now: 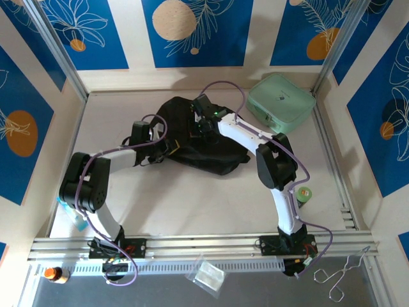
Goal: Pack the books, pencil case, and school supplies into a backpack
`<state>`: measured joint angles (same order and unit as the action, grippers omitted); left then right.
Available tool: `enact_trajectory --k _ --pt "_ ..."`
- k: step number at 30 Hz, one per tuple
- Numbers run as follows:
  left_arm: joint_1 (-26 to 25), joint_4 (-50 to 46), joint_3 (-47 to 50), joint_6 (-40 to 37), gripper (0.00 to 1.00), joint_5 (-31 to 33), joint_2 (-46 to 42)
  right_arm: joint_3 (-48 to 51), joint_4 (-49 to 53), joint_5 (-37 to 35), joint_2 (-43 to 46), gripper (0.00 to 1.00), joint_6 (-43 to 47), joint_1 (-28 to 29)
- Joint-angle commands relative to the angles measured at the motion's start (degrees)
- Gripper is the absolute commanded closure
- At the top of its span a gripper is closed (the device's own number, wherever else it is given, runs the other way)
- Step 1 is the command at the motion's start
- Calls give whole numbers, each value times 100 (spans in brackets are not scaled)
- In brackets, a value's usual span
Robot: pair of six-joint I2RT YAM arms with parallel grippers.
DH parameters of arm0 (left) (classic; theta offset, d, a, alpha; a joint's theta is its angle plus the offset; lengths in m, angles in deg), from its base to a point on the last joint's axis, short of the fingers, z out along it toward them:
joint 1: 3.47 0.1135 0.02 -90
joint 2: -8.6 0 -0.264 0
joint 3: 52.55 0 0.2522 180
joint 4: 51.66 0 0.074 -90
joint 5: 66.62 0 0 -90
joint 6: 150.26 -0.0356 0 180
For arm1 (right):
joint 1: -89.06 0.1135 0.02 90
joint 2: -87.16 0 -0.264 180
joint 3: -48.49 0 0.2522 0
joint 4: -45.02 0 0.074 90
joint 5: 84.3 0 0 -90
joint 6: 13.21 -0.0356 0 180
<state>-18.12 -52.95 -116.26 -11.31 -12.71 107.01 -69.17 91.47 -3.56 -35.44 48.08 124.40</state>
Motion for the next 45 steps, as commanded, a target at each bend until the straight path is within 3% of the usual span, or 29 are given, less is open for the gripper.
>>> enact_trajectory --k 1,3,5,9,18,27,30,38,45 --pt "-6 -457 93 -33 100 -333 -209 -214 -426 258 94 100 195 -346" --pt "-3 -229 142 236 93 -363 -279 -15 -568 850 237 100 296 -255" --pt "-11 108 268 605 79 -372 -363 187 -621 1349 356 100 260 -161" --pt "-39 722 611 1269 66 -356 -579 582 -834 2114 538 100 28 -115" --pt "-528 1093 1075 1873 56 44 -938 851 -1005 2826 812 100 -60 -62" --pt "-767 2643 1076 2694 56 69 -270 1029 -1059 2956 1000 100 -145 -69" --pt "-806 2585 1020 2675 62 152 -146 1056 -1070 2957 1000 100 -174 -75" --pt "-776 1122 959 1770 100 815 -403 1082 -847 2234 989 100 -296 -181" --pt "-778 791 1194 1499 100 821 -547 694 -483 523 661 100 -229 -409"
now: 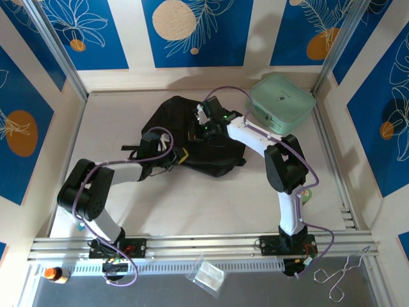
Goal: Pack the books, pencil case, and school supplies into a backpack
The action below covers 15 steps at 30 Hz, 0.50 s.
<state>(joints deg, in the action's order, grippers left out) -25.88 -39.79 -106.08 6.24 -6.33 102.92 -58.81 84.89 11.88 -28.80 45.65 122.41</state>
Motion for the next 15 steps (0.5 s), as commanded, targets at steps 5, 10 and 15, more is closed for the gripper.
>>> enact_trajectory --k 5,10,15 --pt "2 -785 392 -459 100 117 -336 -869 243 -1804 -348 100 267 -298" --pt "7 -1265 457 -771 100 143 -526 -1181 280 -2106 -479 100 458 -362" --pt "6 -1571 419 -997 100 172 -598 -1438 501 -2854 -579 100 345 -512"
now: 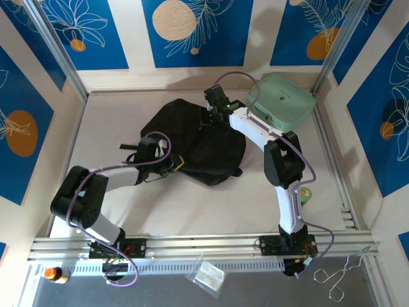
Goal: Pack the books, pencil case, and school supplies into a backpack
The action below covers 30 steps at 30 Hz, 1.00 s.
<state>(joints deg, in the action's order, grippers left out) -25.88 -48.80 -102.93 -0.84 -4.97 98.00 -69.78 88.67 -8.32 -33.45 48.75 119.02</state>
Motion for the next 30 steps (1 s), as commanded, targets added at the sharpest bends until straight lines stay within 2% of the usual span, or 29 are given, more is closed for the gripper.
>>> enact_trajectory --k 1,4,9,16,17,18,21,23,25,30 --pt "5 -707 90 -323 100 30 -115 -433 221 -986 -164 100 -54 -238" --pt "9 -821 35 -408 100 33 -149 -706 533 -1221 -368 100 -352 -487" --pt "7 -1129 -208 -686 100 76 -163 -939 1080 -1192 -609 100 -800 -749" --pt "211 -1944 -1301 -1480 100 430 250 124 459 -301 207 100 -802 -745" --pt "277 -2086 -1502 -1608 93 563 348 304 393 -170 361 98 -843 -759" --pt "330 -2200 -1675 -1716 85 674 440 459 305 -49 484 93 -848 -763" --pt "496 -2506 -2219 -2091 52 908 666 945 7 128 990 72 -773 -763" --pt "553 -2936 -2621 -2434 45 1163 703 1234 -114 1 1405 52 -677 -750" --pt "616 -3213 -2843 -2681 41 1386 594 1505 -184 -173 1840 39 -555 -745" --pt "794 -3699 -2908 -3222 26 2283 -47 2552 -524 -716 3087 17 -185 -821"
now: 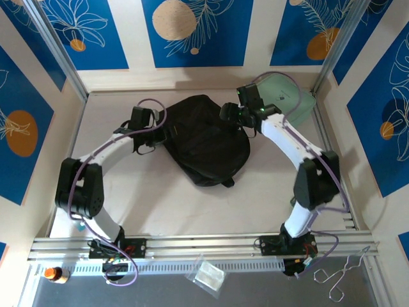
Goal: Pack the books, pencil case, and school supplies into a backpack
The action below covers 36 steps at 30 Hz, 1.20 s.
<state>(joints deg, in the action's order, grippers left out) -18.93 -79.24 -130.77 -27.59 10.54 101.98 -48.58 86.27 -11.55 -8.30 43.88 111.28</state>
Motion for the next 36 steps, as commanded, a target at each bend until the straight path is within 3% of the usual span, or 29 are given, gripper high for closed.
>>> enact_trajectory --k 1,2,5,11,13,15,17,22,27,31,36 --pt "143 -707 -72 -650 20 994 -628 696 -408 -497 848 13 385 -91" --pt "193 -731 5 -737 14 1272 -805 990 -547 -680 1099 2 451 -132" --pt "343 -575 377 -970 0 2108 -1375 1717 -851 -1311 1838 1 520 -254" --pt "546 111 1330 -1403 0 4097 -2386 2284 -225 -2841 2710 1 -355 -429" --pt "679 534 1745 -1545 0 4491 -2609 2600 -154 -3168 2865 1 -594 -601" --pt "815 1222 2289 -1881 0 4687 -2772 3088 -516 -3398 2980 1 -523 -749" --pt "889 2082 2918 -2209 0 4985 -2890 3944 -1790 -3692 3089 1 89 -849" --pt "1165 3055 3723 -2428 1 4879 -2807 4809 -2845 -3377 2724 1 617 -1120" --pt "1316 4515 4379 -2824 1 4282 -2293 5223 -4548 -2923 1920 1 1665 -1200" --pt "1380 5545 4671 -3182 1 3172 -2005 5450 -5737 -1852 1526 1 2638 -1320" --pt "1406 6143 4742 -3218 1 2127 -1740 5890 -6739 -414 1531 1 2711 -1723"
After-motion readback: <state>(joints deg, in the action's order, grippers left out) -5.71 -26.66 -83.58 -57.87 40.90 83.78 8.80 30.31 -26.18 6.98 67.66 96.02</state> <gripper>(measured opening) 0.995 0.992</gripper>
